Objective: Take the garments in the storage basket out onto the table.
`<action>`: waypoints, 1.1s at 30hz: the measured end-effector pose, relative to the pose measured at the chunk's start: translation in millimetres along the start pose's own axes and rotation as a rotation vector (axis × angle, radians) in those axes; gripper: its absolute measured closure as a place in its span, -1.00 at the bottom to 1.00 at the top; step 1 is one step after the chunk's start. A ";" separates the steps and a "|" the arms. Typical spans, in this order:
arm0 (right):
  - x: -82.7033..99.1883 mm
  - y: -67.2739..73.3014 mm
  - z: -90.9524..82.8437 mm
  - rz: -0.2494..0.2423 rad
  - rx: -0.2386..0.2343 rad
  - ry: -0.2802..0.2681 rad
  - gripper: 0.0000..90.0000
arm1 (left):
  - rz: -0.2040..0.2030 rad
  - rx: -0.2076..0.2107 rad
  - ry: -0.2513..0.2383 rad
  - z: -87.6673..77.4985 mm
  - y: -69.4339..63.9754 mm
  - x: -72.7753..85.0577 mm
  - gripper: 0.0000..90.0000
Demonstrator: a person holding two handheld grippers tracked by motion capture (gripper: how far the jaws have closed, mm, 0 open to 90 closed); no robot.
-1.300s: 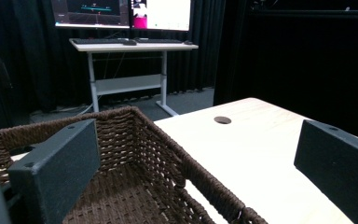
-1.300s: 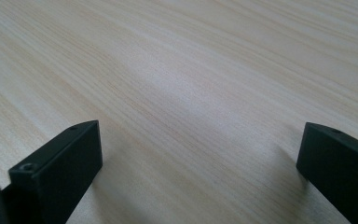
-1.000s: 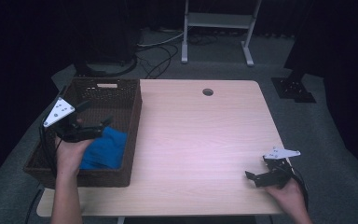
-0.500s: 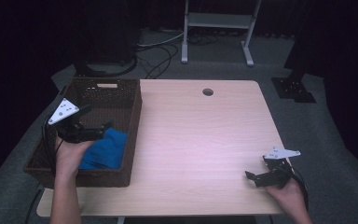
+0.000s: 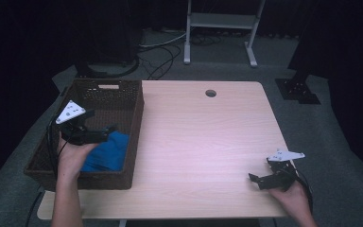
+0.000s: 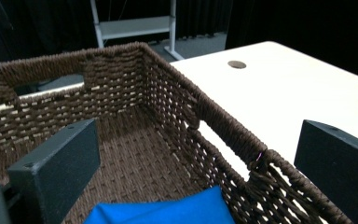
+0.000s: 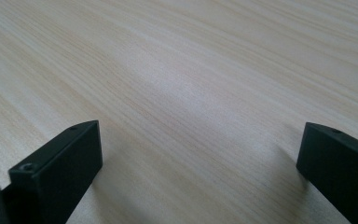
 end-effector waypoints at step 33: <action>0.0 0.0 0.0 0.000 0.000 0.000 -1.00 | -0.048 0.014 0.214 18.6 0.7 20.2 -1.00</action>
Point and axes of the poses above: each handheld gripper's, and its own axes: z roughly forward along the jaws, x roughly out of its underside, y roughly to its left, the point moved 6 cm from there along z, roughly forward along the jaws, and after that the axes turned 7 degrees about x, right-handed, at the moved point
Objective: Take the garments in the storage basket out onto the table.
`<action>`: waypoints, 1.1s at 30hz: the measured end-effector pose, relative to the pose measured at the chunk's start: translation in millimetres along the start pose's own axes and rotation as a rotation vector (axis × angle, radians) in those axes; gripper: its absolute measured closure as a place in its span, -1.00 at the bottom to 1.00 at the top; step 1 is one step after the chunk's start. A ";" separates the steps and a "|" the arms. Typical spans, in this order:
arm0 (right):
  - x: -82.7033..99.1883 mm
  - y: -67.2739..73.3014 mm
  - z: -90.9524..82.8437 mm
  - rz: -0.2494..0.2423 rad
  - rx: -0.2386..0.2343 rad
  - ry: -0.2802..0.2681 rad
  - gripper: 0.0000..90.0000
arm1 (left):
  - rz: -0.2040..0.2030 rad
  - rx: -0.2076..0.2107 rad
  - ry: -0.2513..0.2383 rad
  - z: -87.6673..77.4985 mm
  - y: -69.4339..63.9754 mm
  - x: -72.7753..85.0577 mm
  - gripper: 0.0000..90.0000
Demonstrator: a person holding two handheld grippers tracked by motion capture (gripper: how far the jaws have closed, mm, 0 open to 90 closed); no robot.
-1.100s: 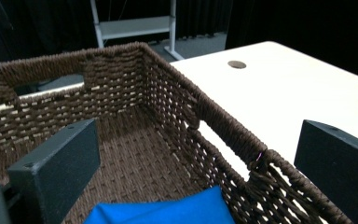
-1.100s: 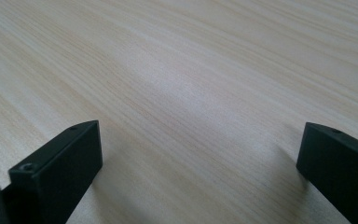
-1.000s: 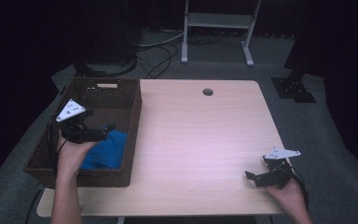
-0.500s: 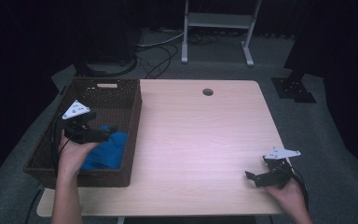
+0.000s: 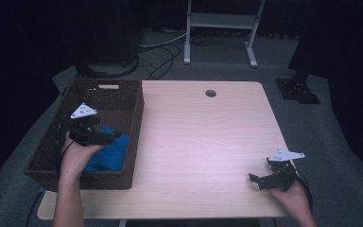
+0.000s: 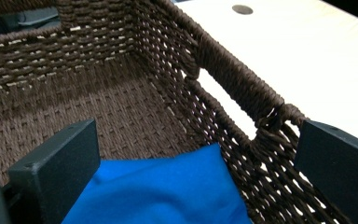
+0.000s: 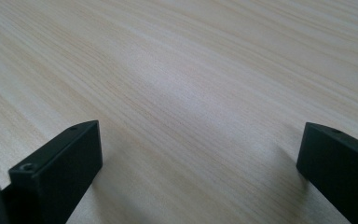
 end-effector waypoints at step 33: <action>0.0 -0.1 0.0 -0.001 0.000 0.000 -1.00 | -0.013 -0.037 0.136 17.9 8.0 -0.8 -1.00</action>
Point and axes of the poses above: each handheld gripper's, and its own axes: z roughly forward along the jaws, x roughly out of its underside, y roughly to its left, the point moved 6 cm from there along z, roughly forward along the jaws, and after that the axes turned 7 degrees about x, right-handed, at the moved point
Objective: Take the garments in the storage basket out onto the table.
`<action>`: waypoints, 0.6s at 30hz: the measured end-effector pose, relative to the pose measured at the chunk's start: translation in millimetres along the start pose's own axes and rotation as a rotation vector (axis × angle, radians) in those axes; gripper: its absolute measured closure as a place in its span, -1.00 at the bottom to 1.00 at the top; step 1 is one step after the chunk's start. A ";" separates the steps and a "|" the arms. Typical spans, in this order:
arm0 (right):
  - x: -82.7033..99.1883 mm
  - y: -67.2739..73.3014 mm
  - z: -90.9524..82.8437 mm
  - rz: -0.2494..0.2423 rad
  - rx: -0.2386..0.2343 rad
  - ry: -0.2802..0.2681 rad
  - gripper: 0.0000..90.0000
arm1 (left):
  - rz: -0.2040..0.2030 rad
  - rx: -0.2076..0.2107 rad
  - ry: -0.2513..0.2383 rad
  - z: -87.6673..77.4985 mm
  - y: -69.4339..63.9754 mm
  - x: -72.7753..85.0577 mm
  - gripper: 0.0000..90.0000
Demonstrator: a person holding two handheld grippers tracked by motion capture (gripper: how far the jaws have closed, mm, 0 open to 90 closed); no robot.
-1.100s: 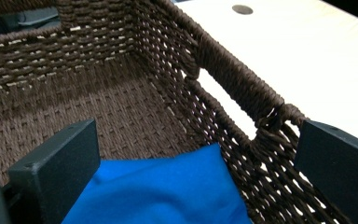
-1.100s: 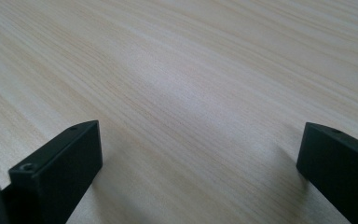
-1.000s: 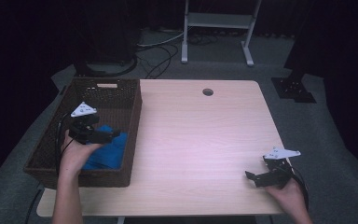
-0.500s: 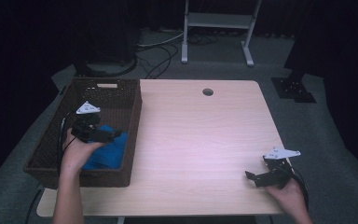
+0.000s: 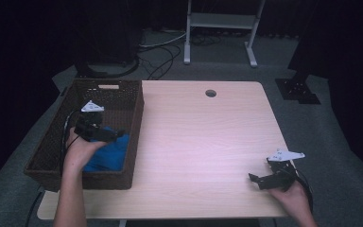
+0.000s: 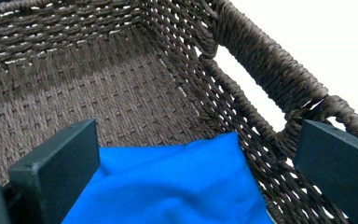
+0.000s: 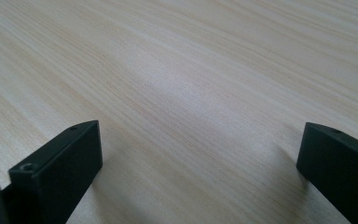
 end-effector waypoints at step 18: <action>0.2 0.2 -0.2 0.003 0.001 0.001 -1.00 | -0.027 0.026 0.113 14.3 1.0 12.9 -1.00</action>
Point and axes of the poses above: each handheld gripper's, and its own axes: z roughly forward along the jaws, x roughly out of its underside, y roughly to its left, the point moved 6 cm from there along z, roughly forward along the jaws, and after that the axes turned 7 degrees about x, right-handed, at the moved point
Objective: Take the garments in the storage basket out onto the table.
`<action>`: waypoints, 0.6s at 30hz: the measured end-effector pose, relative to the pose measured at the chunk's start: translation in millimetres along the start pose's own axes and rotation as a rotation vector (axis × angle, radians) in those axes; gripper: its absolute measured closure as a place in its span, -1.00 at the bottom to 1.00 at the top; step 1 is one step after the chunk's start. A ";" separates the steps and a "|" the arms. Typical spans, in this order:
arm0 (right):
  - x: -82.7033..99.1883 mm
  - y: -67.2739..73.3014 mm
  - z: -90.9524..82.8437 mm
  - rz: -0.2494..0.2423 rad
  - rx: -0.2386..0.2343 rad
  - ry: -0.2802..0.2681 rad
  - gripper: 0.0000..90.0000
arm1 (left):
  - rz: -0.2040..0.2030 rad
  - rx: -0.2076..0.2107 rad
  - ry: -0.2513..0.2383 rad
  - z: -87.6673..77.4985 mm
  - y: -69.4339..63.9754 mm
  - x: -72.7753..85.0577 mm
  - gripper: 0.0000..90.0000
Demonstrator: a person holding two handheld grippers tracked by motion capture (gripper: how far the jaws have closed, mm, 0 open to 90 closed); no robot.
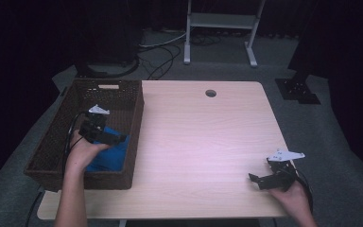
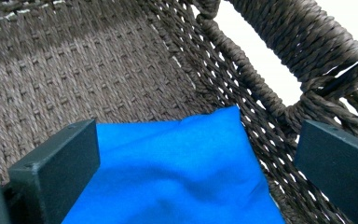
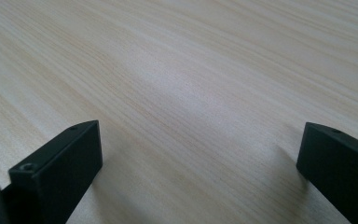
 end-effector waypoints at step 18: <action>0.3 0.0 -0.3 -0.001 0.000 0.000 -1.00 | -0.013 -0.004 0.085 8.0 2.3 6.6 -1.00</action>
Point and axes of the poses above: each handheld gripper's, and its own axes: z roughly forward along the jaws, x roughly out of its underside, y roughly to its left, the point moved 6 cm from there along z, roughly forward along the jaws, and after that the axes turned 7 degrees about x, right-handed, at the moved point
